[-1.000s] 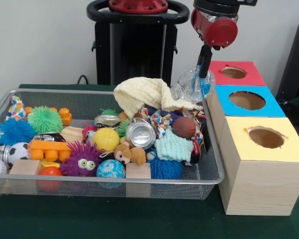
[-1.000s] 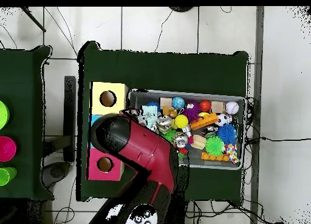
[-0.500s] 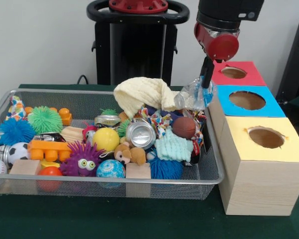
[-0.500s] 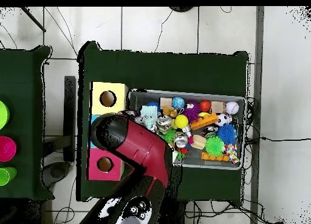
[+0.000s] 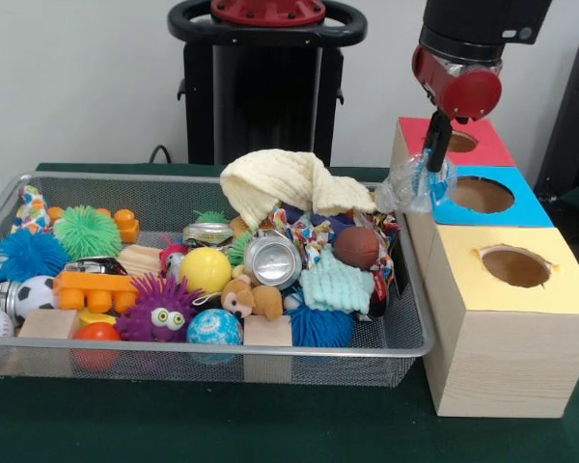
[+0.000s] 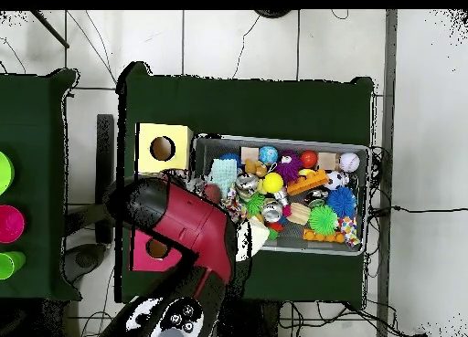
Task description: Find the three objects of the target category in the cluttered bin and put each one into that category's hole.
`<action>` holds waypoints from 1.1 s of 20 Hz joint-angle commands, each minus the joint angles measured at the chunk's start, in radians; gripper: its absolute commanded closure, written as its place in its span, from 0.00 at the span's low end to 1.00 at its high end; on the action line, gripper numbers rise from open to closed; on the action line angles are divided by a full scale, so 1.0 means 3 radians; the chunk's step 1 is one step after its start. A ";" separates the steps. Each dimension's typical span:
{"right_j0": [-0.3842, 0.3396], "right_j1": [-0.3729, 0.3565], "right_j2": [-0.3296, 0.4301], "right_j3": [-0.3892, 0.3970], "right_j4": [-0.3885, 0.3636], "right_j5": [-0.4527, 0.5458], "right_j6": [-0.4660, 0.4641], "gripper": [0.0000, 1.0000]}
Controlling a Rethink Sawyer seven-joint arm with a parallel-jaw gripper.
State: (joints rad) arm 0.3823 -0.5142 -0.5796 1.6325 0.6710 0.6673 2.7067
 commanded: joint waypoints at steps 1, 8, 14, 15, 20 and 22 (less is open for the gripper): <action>-0.0073 0.0000 0.0055 -0.0048 0.0077 0.0332 0.1030 1.00; -0.0061 -0.0097 0.0069 0.0047 0.0075 0.0333 0.1000 1.00; 0.0091 -0.0078 0.0072 0.0077 0.0104 0.0315 0.1162 1.00; 0.0115 -0.0093 0.0054 0.0085 0.0097 0.0336 0.1182 1.00; 0.0203 -0.0102 0.0006 0.0086 0.0091 0.0395 0.1266 1.00; 0.0226 -0.0097 0.0006 0.0094 0.0099 0.0387 0.1280 1.00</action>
State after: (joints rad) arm 0.4373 -0.5539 -0.6124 1.6325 0.6718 0.6712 2.7470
